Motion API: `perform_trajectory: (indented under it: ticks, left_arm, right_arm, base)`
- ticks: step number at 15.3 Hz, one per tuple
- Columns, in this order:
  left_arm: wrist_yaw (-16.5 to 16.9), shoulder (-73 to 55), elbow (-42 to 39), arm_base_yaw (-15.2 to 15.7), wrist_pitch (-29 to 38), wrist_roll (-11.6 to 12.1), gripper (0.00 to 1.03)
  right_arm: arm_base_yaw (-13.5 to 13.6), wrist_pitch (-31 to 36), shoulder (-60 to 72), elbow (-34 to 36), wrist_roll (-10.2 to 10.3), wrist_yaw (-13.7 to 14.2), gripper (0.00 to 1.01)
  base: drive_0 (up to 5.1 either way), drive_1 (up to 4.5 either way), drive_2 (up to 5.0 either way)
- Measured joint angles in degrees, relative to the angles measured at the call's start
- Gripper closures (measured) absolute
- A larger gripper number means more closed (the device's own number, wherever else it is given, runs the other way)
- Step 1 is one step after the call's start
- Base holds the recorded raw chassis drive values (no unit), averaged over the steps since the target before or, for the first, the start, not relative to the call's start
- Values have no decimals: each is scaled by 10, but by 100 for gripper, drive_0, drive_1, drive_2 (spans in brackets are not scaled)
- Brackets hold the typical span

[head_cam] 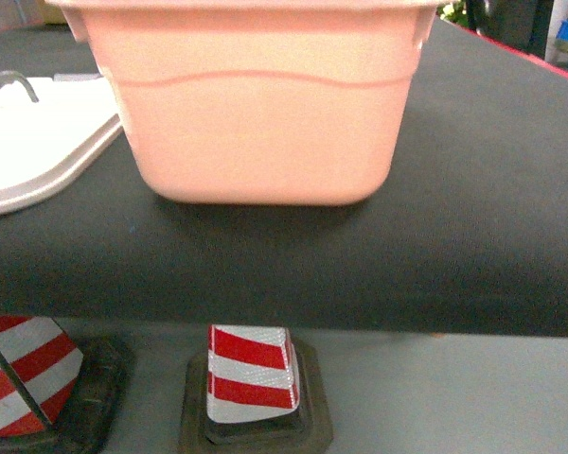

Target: Pick capacitor and pack into box

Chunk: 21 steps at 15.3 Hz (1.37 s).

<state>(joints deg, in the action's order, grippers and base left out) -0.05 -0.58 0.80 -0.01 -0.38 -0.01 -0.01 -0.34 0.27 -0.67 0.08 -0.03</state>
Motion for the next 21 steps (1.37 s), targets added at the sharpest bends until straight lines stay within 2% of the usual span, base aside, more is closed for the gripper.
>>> perform_trajectory:
  ticks: [18, 19, 20, 21]
  left_arm:
    - [0, 0, 0, 0, 0, 0, 59]
    - [0, -1, 0, 0, -3, 2, 59]
    - [-17, -42, 6, -10, 1, 20, 59]
    - [-41, -142, 18, -26, 80, 24, 59]
  right_arm:
    - [0, 0, 0, 0, 1, 0, 3]
    - [0, 0, 0, 0, 1, 0, 3]
    - [0, 0, 0, 0, 1, 0, 3]
    - [0, 0, 0, 0, 1, 0, 3]
  base:
    - [0, 0, 0]
    - [0, 0, 0]
    - [0, 0, 0]
    - [0, 0, 0]
